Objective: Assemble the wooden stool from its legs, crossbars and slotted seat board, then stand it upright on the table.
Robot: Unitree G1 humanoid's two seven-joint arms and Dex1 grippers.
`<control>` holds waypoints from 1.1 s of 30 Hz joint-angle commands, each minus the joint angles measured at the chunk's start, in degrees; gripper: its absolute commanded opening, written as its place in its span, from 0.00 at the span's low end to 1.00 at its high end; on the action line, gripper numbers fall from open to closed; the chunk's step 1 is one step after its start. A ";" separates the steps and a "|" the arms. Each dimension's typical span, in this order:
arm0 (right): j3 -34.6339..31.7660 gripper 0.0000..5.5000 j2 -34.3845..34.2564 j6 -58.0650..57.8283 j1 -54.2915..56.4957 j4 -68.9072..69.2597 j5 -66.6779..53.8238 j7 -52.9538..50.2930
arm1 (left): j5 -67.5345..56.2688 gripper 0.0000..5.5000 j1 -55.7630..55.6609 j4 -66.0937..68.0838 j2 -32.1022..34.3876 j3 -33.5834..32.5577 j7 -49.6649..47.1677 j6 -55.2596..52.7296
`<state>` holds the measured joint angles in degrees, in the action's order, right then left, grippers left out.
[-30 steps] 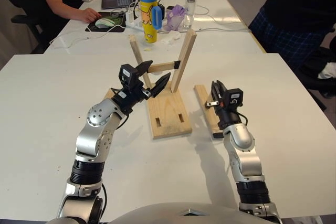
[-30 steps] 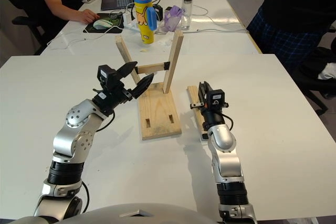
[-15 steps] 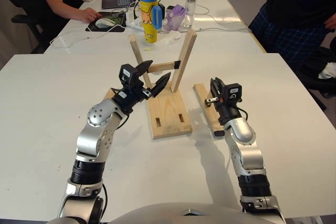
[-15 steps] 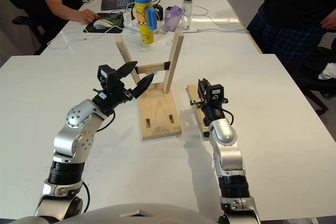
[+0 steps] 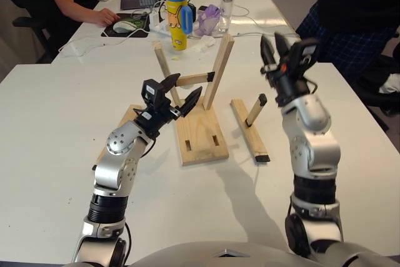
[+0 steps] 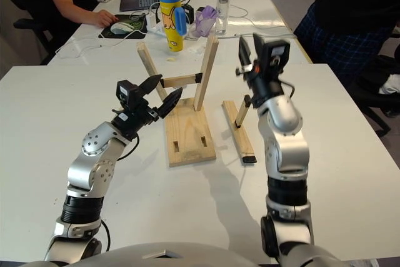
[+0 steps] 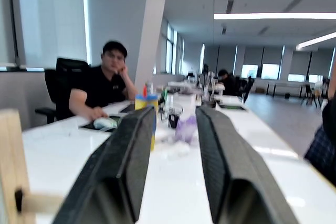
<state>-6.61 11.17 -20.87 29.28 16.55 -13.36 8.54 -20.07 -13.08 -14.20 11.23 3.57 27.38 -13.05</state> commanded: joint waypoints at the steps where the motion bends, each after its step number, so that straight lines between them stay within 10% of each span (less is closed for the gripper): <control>1: -1.90 0.12 1.12 -2.49 4.50 -4.64 -1.30 -0.13 | 0.73 0.69 0.13 0.43 -0.61 0.22 -0.65 0.73; 17: 1.86 0.01 0.69 -1.45 3.29 -3.95 0.75 0.74 | 0.89 0.69 0.07 0.49 -1.11 0.11 -1.06 0.43; 25: 4.44 0.01 -3.47 -18.92 -11.33 -19.54 -0.15 -0.83 | 0.70 0.69 -0.58 0.89 -1.38 0.14 -0.83 0.38; 33: 3.09 0.01 -1.72 -7.38 -4.30 -14.77 2.08 -1.03 | 0.93 0.69 -0.56 1.01 -1.85 0.12 -1.32 0.58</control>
<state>-3.61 8.41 -29.12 25.85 2.62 -12.90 8.05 -19.50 -13.22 -13.47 9.47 3.50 26.34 -12.28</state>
